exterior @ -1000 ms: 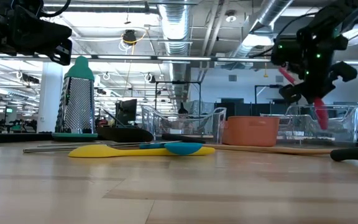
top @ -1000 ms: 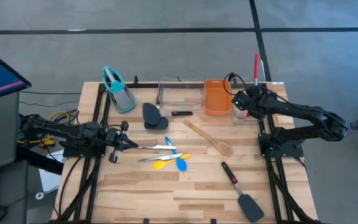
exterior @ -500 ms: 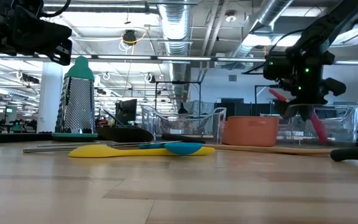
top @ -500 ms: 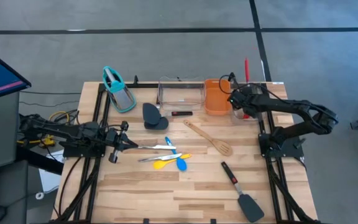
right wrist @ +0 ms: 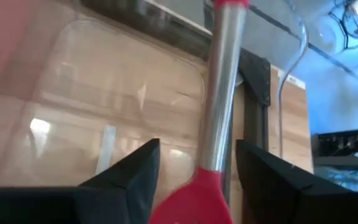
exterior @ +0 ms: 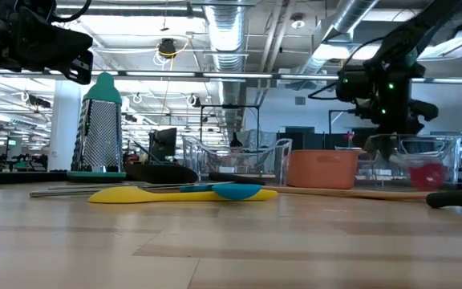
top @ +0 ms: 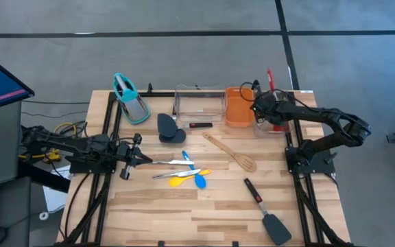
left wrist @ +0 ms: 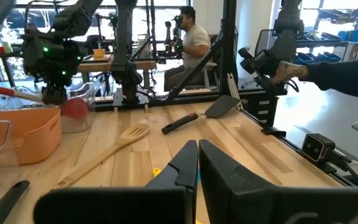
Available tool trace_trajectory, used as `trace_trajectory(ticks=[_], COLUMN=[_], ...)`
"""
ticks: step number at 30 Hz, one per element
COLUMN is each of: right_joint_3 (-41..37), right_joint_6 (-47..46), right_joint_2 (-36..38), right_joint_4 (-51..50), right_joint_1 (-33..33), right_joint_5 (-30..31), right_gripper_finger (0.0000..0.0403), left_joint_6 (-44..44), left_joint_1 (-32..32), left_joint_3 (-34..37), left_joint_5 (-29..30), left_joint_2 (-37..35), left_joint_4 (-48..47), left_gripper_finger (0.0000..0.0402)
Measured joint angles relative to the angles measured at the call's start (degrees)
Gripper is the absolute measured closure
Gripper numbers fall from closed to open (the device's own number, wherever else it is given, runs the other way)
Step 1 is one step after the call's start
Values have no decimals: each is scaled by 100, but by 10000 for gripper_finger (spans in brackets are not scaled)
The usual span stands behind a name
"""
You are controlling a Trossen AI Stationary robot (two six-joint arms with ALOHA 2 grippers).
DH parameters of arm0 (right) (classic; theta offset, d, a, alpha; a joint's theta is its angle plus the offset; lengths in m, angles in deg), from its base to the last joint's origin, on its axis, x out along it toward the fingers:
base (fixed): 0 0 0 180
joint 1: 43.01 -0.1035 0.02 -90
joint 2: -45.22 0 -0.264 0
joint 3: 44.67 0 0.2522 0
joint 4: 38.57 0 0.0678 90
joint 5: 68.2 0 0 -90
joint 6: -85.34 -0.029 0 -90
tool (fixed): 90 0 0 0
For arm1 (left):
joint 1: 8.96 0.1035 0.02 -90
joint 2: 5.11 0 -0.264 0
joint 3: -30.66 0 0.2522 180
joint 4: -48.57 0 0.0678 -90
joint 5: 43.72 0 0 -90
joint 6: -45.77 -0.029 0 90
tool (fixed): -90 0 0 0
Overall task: Pick & Place Kitchen Items
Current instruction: Put the flat spatula in the left transparent bin
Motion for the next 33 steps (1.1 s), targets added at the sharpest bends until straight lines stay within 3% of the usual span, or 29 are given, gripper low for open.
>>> trace_trajectory(ticks=[5, 11, 19, 28, 33], right_joint_3=[673, 1607, 2405, 2532, 2534], right_joint_6=[325, 467, 297, 8, -75], right_joint_2=[2, 5, 7, 9, 9], right_joint_4=[-649, -1573, -2297, -2257, -2031], right_joint_1=[-147, -527, -1430, -2693, -3368], right_joint_5=[-79, -315, -1556, -2595, -2807], right_gripper_finger=[169, 184, 268, 382, 396], left_joint_6=[-1, 0, 0, 0, 0], left_joint_1=[0, 0, 0, 0, -1], left_joint_3=[0, 0, 0, 0, 0], left_joint_5=[-1, 0, 0, -2, -1], left_joint_2=[0, 0, 0, 0, 0], left_joint_4=[-2, -1, -2, 0, 0], left_gripper_finger=[399, 399, 399, 399, 399])
